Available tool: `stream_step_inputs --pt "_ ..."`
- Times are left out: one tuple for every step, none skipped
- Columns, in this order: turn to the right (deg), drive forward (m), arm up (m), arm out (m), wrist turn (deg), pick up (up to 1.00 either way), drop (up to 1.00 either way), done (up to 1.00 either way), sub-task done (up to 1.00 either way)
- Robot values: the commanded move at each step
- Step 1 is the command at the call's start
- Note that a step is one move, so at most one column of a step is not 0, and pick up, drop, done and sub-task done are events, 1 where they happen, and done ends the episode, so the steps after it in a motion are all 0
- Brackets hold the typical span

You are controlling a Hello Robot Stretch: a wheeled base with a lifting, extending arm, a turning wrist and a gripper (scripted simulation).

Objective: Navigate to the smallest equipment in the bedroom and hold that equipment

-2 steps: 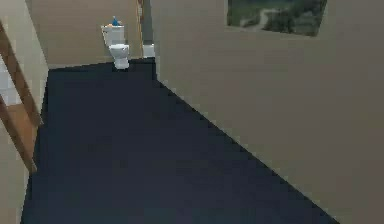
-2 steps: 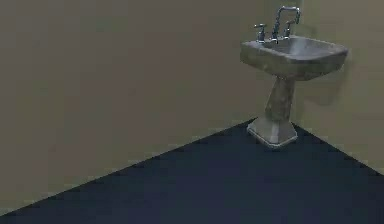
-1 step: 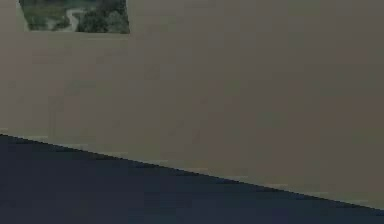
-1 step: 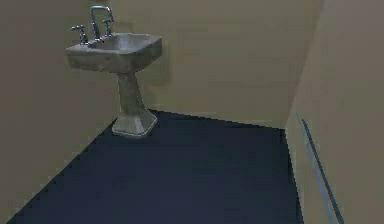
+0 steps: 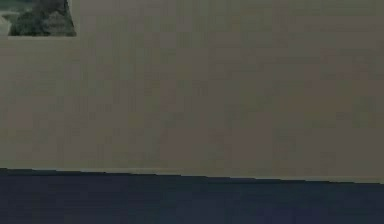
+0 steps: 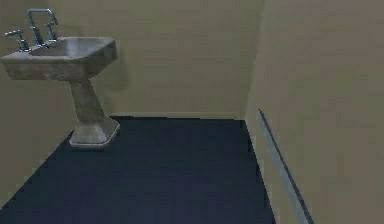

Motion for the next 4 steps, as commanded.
stream_step_inputs --pt "0.0 0.05 0.00 0.00 0.0 0.00 0.00 0.00 0.00" --pt "-45.0 0.00 0.00 0.00 0.0 0.00 0.00 0.00 0.00" --pt "-42.0 0.00 0.00 0.00 0.0 0.00 0.00 0.00 0.00" --pt "0.0 1.00 0.00 0.00 0.0 0.00 0.00 0.00 0.00"
